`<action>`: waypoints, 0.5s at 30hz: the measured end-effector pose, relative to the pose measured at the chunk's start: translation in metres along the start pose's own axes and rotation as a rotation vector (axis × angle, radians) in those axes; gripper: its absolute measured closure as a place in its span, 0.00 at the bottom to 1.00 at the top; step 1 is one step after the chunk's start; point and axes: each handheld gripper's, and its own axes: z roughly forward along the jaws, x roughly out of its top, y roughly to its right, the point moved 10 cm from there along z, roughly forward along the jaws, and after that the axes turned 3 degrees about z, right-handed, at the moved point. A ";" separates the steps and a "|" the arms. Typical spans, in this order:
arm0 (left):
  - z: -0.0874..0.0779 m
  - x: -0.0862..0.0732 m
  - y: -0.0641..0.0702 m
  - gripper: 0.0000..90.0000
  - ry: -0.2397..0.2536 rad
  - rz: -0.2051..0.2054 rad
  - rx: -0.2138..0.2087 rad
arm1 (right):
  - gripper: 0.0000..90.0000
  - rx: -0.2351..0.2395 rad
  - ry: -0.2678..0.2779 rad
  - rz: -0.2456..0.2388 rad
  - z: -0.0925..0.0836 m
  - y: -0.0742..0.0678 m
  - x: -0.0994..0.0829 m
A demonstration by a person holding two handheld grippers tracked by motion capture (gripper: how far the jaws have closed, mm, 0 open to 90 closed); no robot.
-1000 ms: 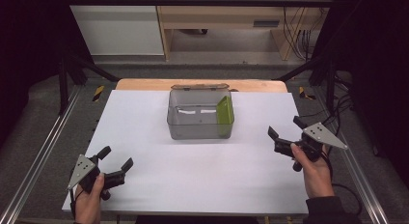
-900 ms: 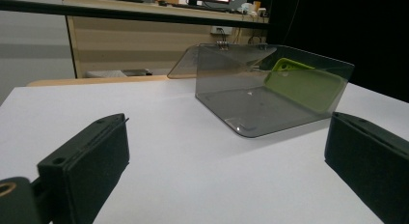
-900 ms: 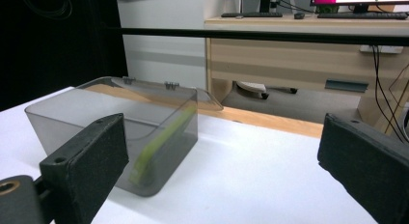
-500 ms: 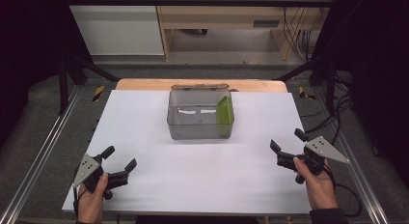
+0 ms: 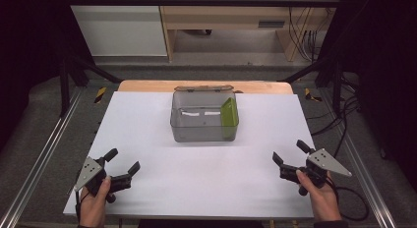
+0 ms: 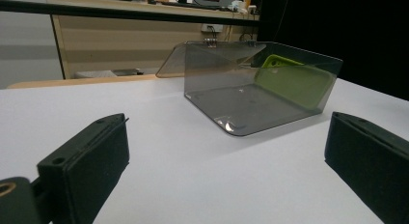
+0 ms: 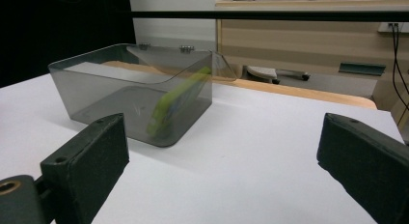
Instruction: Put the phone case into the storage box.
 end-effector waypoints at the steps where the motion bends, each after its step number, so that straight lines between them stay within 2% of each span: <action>1: 0.000 0.000 0.000 0.02 0.001 0.000 -0.001 | 0.05 0.003 -0.004 -0.003 0.000 -0.001 -0.001; 11: 0.000 0.002 0.003 0.02 0.008 -0.001 -0.006 | 0.04 0.023 -0.004 -0.008 -0.001 -0.012 -0.008; 15: 0.000 0.004 0.004 0.02 0.025 -0.009 -0.005 | 0.04 0.037 -0.006 -0.014 0.000 -0.019 -0.011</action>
